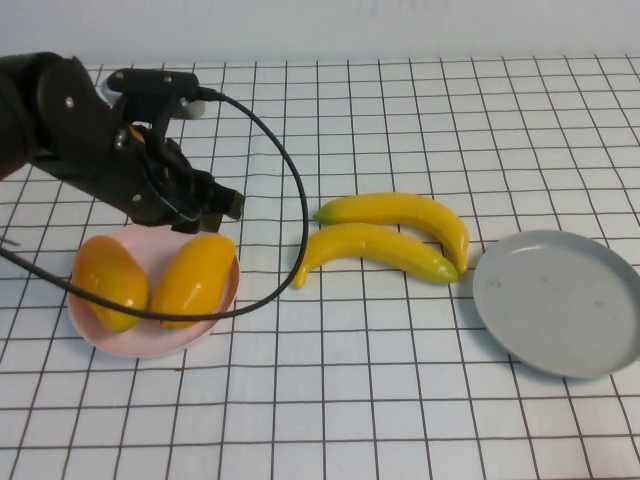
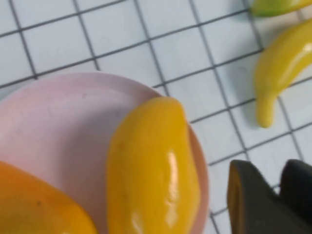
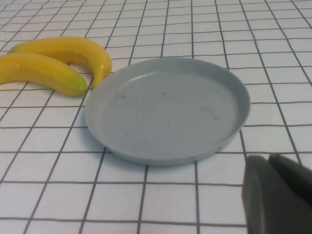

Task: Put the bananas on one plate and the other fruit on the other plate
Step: Put another type of fruit in the right plate

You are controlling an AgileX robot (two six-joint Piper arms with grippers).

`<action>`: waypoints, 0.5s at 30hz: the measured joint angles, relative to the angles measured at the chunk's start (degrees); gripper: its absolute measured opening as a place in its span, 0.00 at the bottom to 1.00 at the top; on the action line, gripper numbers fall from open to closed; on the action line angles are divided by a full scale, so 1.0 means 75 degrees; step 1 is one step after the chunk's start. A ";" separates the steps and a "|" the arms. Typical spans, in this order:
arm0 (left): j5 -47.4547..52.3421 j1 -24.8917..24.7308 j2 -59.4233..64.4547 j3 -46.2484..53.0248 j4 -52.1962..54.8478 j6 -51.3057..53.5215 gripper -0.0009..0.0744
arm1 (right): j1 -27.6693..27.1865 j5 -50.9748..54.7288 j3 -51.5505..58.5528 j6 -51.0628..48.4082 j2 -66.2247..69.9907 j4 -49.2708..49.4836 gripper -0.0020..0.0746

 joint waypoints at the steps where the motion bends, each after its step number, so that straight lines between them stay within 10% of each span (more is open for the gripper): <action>1: -0.0061 -0.0011 -0.0190 0.0175 -0.0191 0.0116 0.19 | 0.0000 0.0000 0.0000 0.0000 0.0000 0.0000 0.01; 15: -0.2636 -0.0033 -0.4795 0.4285 -0.0452 -0.0429 0.01 | 0.0000 0.0000 0.0000 0.0000 0.0000 0.0000 0.01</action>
